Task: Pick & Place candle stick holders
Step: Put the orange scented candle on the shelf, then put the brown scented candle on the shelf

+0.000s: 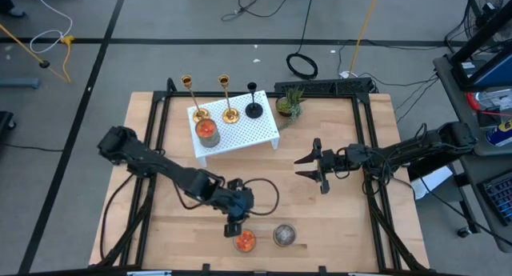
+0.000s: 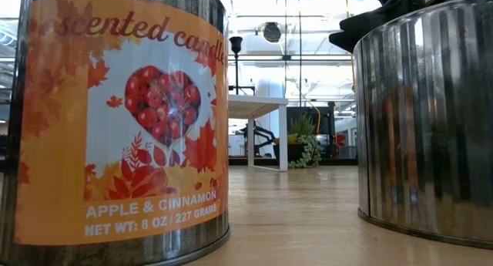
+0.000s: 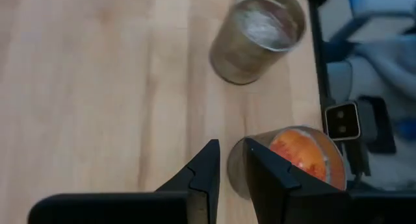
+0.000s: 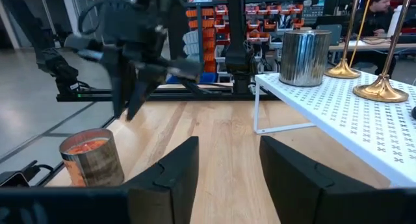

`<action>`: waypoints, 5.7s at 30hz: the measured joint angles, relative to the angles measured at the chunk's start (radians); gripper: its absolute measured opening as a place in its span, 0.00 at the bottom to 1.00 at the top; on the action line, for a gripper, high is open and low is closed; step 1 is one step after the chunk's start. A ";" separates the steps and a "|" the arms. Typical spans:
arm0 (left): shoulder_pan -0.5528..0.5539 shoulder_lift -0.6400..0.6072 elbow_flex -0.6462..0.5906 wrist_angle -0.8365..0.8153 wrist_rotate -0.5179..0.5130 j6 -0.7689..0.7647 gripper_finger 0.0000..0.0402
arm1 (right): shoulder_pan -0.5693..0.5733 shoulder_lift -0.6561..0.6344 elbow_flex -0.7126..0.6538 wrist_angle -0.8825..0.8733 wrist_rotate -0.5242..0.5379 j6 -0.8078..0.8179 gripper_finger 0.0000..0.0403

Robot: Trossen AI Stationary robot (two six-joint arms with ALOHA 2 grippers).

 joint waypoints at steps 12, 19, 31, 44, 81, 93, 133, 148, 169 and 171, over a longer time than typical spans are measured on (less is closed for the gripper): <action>-0.019 0.110 0.000 0.111 0.179 0.100 0.18 | 0.000 0.000 0.000 -0.046 0.000 0.000 0.40; -0.031 0.131 0.000 0.107 0.180 0.088 0.18 | 0.000 0.000 0.000 -0.062 -0.001 0.029 0.40; -0.026 0.130 0.000 0.058 0.162 0.093 0.18 | 0.000 0.000 0.000 -0.063 -0.001 0.027 0.39; -0.017 0.130 0.000 0.015 0.144 0.097 0.18 | 0.000 0.000 0.000 -0.063 -0.001 0.027 0.40; 0.186 -0.121 -0.001 -0.122 -0.136 0.423 0.01 | 0.000 0.000 0.000 -0.059 -0.001 0.027 0.40; 0.406 -0.227 -0.001 -0.127 -0.251 0.534 0.01 | 0.000 0.000 0.000 -0.059 -0.001 0.026 0.40; 0.603 -0.279 0.000 -0.210 -0.406 0.414 0.11 | 0.000 0.000 0.000 -0.059 0.000 0.027 0.40; 0.472 -0.392 0.000 -0.134 -0.505 0.470 0.10 | -0.017 0.124 0.001 0.251 0.131 -0.055 0.38; 0.085 -0.463 -0.001 -0.212 -0.559 0.468 0.10 | 0.088 0.281 0.355 -0.356 -0.079 -0.020 0.38; 0.053 -0.467 -0.022 -0.210 -0.580 0.430 0.10 | 0.128 0.293 0.366 -0.403 -0.081 -0.002 0.38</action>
